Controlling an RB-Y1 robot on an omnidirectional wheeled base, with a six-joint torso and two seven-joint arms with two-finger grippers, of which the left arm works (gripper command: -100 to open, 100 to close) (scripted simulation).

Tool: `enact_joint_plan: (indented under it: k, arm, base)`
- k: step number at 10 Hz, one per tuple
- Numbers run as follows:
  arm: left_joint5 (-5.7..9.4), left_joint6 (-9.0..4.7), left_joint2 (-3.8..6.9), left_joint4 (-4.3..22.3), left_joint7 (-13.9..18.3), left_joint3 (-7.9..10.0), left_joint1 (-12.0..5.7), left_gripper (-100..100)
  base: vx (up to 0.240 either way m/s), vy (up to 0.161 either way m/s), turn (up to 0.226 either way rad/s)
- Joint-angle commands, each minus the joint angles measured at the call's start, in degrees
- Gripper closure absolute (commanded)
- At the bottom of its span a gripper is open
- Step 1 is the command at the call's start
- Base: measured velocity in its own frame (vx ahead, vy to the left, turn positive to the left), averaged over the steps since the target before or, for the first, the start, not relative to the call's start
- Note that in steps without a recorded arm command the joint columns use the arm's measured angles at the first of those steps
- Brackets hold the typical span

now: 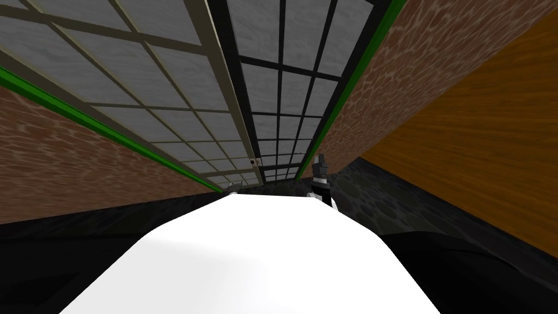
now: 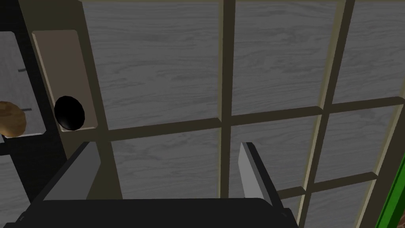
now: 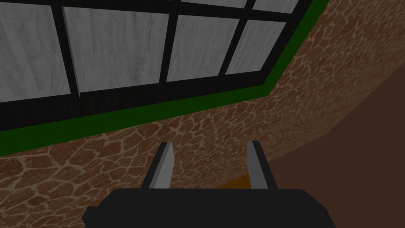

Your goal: Pull the door open

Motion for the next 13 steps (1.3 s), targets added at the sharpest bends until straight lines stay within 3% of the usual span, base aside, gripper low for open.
enact_joint_plan:
  k: [1,5,7,8,10,11,13]
  arm:
    - [-0.13,-0.61,-0.34,0.8,-0.1,-0.39,-1.99,-100]
    - [-0.51,-0.77,-1.49,0.0,-0.4,-1.43,-5.63,-100]
    - [-0.51,-0.77,-1.49,0.0,-0.4,-1.43,-5.63,-100]
    - [-0.74,-0.89,-2.08,-0.5,-0.5,-2.02,-7.43,-100]
    - [-0.75,-0.28,-1.92,-1.0,-0.2,-2.07,-7.34,-100]
    - [-0.75,-0.28,-1.92,-1.0,-0.2,-2.07,-7.34,100]
    - [-0.75,-0.28,-1.92,-1.0,-0.2,-2.07,-7.34,100]
  base:
    - [0.201,0.030,-0.100]
    - [0.170,0.027,-0.099]
    - [0.100,0.015,-0.009]
    - [0.148,0.000,-0.134]
    - [0.126,0.012,-0.071]
    - [-0.010,-0.005,0.001]
    - [-0.021,-0.017,-0.016]
